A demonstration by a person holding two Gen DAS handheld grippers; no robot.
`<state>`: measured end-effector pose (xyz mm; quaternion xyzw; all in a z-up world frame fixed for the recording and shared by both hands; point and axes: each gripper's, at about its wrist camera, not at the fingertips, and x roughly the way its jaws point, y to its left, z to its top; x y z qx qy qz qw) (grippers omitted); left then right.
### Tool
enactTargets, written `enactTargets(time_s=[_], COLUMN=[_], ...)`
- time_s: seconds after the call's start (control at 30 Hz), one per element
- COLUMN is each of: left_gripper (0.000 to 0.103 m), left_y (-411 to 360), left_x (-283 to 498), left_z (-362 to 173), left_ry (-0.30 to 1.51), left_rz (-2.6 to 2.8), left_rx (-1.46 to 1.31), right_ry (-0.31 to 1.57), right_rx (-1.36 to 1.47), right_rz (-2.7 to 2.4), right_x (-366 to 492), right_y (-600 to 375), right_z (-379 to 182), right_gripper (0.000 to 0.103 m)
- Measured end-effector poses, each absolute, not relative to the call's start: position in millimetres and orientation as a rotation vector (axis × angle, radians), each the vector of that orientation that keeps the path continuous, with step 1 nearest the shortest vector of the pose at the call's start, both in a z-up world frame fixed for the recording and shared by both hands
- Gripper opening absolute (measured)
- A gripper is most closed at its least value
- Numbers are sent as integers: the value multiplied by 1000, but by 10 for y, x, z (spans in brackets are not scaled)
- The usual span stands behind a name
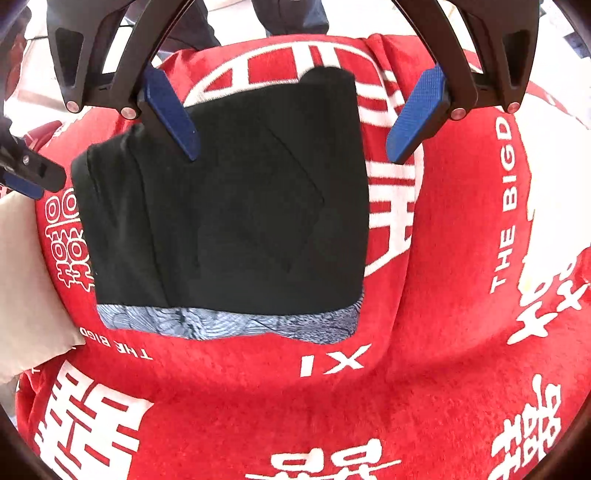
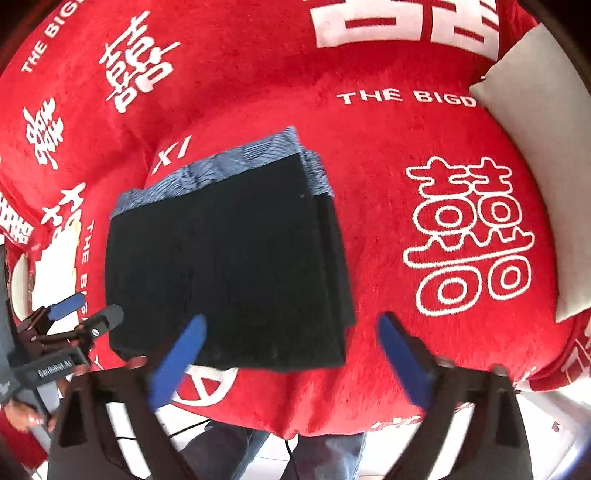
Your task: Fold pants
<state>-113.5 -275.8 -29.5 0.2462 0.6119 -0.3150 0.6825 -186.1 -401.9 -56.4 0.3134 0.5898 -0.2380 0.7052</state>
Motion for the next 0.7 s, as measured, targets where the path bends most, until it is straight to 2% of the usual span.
enactTargets(time_s=[0.23, 0.7], left_gripper=[101, 101], left_y=[-2728, -2643], left_x=[-1300, -1438], left_z=[-107, 89], left_ry=[1328, 1354], left_rz=[-656, -643], left_rx=[612, 673], right_ry=[1343, 1392], right_rx=[659, 701], right_rz=[-560, -577], right_x=[-1843, -1884], right_y=[-3823, -3635], right_z=[-406, -248], right_gripper=[103, 103])
